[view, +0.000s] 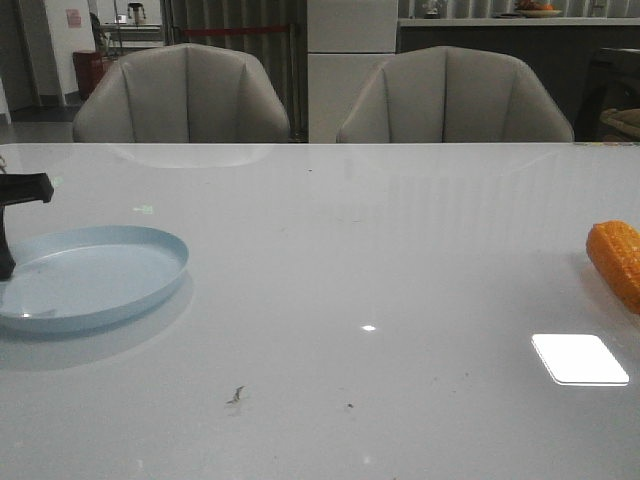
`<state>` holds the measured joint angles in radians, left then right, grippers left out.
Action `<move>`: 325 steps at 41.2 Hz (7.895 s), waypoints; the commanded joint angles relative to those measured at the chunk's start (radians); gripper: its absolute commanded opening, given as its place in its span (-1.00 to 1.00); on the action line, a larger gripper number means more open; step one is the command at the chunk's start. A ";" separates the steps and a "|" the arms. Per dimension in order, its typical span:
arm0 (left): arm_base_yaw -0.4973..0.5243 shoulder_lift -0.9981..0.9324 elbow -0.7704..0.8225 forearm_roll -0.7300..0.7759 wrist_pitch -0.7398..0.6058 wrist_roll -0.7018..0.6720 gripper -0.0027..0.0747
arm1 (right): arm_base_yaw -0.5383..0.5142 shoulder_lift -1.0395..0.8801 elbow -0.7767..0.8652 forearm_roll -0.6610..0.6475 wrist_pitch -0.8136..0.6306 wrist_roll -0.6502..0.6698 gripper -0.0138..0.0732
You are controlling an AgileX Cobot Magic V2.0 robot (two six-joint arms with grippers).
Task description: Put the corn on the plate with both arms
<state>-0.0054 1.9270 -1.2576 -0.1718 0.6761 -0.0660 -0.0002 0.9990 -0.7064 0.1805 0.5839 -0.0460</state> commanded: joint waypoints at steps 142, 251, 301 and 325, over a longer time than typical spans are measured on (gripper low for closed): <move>-0.039 -1.104 0.607 0.015 -0.418 0.228 0.29 | -0.032 0.187 -0.108 0.010 -0.195 0.077 0.48; -0.039 -1.106 0.607 0.013 -0.418 0.228 0.29 | 0.547 1.008 -0.808 -0.118 -0.022 -0.027 0.58; -0.039 -1.106 0.607 0.013 -0.416 0.228 0.29 | -0.098 -0.106 -0.301 -0.118 0.159 0.002 0.57; -0.039 -1.102 0.607 0.013 -0.411 0.228 0.24 | -0.063 -0.327 -0.054 0.006 0.158 0.002 0.57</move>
<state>-0.0447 0.8301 -0.6191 -0.1460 0.3398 0.1602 -0.0809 0.6732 -0.7321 0.1643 0.8285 -0.0455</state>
